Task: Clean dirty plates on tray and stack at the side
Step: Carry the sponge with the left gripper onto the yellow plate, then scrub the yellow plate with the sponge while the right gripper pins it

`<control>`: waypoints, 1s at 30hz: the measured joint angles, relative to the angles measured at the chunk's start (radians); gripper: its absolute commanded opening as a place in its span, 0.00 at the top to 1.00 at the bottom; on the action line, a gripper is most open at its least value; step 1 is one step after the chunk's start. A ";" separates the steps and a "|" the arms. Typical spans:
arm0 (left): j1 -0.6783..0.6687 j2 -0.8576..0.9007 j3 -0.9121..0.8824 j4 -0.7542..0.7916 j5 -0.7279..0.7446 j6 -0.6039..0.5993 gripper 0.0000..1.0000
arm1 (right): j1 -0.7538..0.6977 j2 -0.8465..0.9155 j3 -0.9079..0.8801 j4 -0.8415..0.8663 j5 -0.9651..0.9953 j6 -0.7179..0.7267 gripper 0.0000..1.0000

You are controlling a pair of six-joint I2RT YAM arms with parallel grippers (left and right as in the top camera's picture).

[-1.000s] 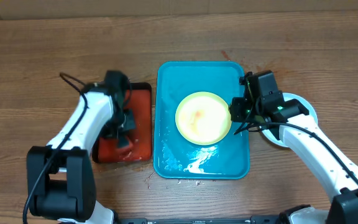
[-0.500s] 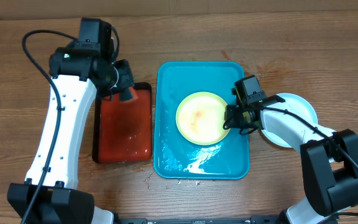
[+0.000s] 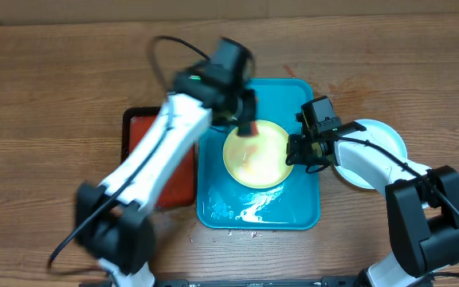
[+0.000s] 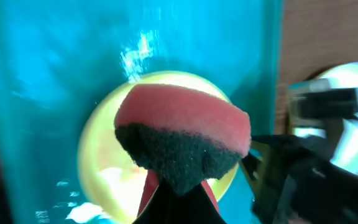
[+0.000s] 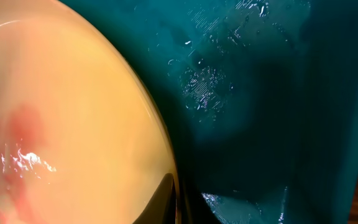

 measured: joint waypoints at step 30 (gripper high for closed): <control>-0.040 0.275 -0.040 0.133 -0.082 -0.005 0.96 | 0.001 0.000 0.000 -0.008 -0.014 0.002 0.96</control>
